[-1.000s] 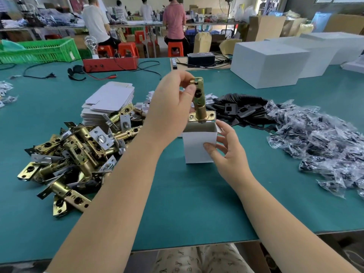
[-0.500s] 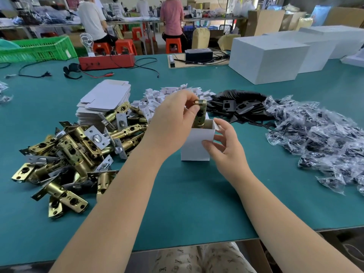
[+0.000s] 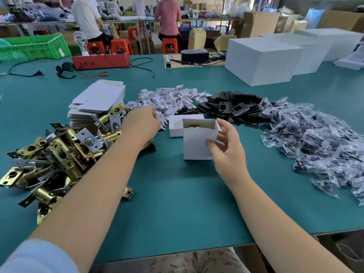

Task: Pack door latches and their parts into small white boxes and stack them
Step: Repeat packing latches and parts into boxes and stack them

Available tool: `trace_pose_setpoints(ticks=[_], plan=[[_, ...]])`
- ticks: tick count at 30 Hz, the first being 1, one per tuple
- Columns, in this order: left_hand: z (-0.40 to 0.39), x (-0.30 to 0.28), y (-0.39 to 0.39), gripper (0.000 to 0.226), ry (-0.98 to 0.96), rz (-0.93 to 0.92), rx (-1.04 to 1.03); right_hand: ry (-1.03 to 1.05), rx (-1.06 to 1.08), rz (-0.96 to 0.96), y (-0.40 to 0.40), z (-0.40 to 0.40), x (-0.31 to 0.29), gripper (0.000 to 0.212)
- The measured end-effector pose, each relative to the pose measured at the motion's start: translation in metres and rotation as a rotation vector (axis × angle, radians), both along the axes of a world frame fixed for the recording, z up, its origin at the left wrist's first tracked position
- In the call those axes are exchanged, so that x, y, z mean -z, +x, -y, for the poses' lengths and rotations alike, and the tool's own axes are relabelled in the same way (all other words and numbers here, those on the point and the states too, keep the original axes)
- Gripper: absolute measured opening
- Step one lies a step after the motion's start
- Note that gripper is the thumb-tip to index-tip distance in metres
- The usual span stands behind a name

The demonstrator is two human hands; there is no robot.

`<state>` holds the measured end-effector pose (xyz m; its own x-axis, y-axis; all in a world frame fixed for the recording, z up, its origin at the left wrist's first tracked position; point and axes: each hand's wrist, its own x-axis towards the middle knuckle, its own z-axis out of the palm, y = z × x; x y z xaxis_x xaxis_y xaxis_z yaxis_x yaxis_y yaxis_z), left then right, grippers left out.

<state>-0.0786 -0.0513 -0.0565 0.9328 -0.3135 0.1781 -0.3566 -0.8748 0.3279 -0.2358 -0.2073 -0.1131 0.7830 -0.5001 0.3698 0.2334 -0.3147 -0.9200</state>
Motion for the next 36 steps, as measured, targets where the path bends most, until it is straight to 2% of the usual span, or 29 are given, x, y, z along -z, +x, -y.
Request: trace_pose_setpoints(ticks=[3,8,11,13,16,19,22,24,27,30,33,36], plan=[[0.001,-0.001,0.025,0.021,0.228,0.048,-0.006,0.028,-0.009,-0.004,0.001,0.003,-0.001,0.051],[0.007,0.008,0.046,0.03,0.385,0.12,-0.044,0.015,-0.015,-0.008,0.002,0.004,0.001,0.052],[0.012,0.016,0.049,0.048,0.514,0.177,-0.059,0.033,-0.015,-0.017,0.003,0.007,0.002,0.053],[0.015,0.02,0.05,0.05,0.546,0.187,-0.068,0.037,-0.015,-0.017,0.004,0.007,0.002,0.054],[0.017,0.024,0.051,0.048,0.419,0.091,-0.117,0.033,-0.016,-0.021,0.004,0.006,0.003,0.054],[0.017,0.025,0.049,0.041,0.131,-0.024,-0.185,0.026,-0.009,-0.025,0.004,0.006,0.003,0.053],[0.014,0.025,0.045,0.028,-0.074,-0.039,-0.199,0.022,-0.009,-0.032,0.004,0.006,0.004,0.053],[0.012,0.02,0.037,0.026,-0.241,-0.023,-0.177,0.019,-0.012,-0.034,0.004,0.006,0.004,0.053],[0.013,0.003,0.016,0.015,-0.597,-0.012,-0.1,0.018,-0.014,-0.035,0.005,0.006,0.003,0.054],[0.016,-0.022,-0.016,0.002,-0.828,0.027,0.037,0.01,-0.02,-0.035,0.005,0.006,0.003,0.054],[0.02,-0.041,-0.051,0.006,-0.879,0.011,0.317,-0.015,-0.02,-0.03,0.004,0.004,0.003,0.055],[0.026,-0.049,-0.076,0.005,-0.658,0.102,0.539,-0.025,-0.018,-0.017,0.003,0.004,0.003,0.054]])
